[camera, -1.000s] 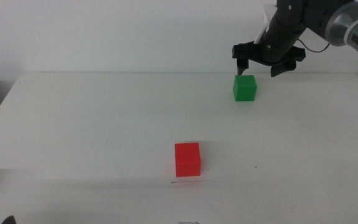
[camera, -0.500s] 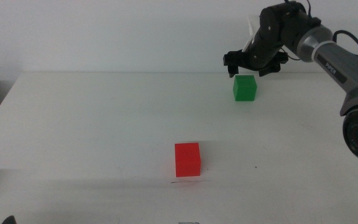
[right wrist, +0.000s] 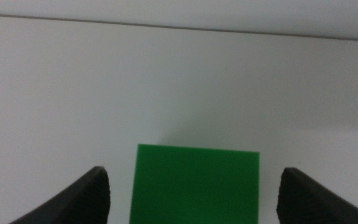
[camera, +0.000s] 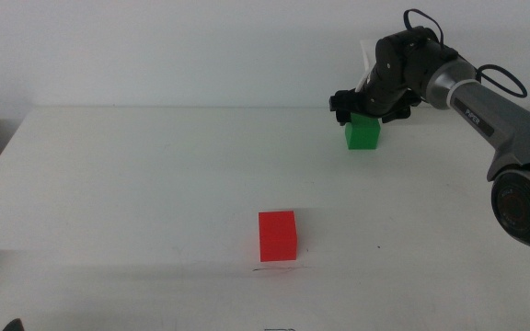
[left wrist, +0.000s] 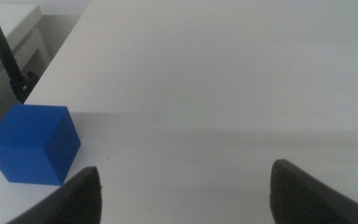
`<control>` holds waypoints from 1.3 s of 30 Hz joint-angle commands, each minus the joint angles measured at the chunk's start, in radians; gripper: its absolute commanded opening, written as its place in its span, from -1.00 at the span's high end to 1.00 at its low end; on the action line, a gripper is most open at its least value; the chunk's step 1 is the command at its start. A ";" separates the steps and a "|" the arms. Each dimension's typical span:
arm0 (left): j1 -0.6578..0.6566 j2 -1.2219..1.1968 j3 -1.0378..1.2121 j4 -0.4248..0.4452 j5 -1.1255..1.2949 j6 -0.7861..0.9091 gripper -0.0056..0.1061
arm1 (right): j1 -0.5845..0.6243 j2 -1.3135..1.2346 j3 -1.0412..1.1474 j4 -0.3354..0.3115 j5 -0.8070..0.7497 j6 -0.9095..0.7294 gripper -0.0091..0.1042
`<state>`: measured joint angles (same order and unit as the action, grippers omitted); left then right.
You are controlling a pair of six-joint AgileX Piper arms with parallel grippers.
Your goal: Stack red cubes first, then green, then blue cubes in a specific spot.
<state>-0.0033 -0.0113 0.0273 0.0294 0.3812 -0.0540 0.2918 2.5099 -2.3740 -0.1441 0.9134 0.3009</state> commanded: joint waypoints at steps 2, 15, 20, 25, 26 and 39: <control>-0.003 -0.026 -0.003 -0.006 -0.075 -0.009 -0.75 | -0.019 -0.060 -0.033 -0.027 -0.047 0.008 -0.74; -0.003 -0.026 -0.003 -0.006 -0.075 -0.009 -0.75 | -0.026 -0.033 -0.033 -0.028 -0.079 0.004 -0.38; -0.003 -0.026 -0.003 -0.006 -0.075 -0.009 -0.75 | -0.026 -0.036 -0.033 -0.027 -0.091 0.004 0.40; -0.003 -0.026 -0.003 -0.006 -0.075 -0.009 -0.75 | -0.026 -0.072 -0.035 -0.024 -0.003 0.005 0.86; -0.003 -0.026 -0.003 -0.006 -0.075 -0.009 -0.75 | -0.024 -0.081 -0.035 -0.024 0.016 0.008 0.86; -0.003 -0.026 -0.003 -0.006 -0.075 -0.009 -0.75 | 0.042 -0.218 -0.031 -0.083 0.227 0.033 0.86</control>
<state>-0.0033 -0.0121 0.0273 0.0294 0.3812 -0.0540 0.3257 2.3932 -2.3747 -0.1790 1.1369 0.3308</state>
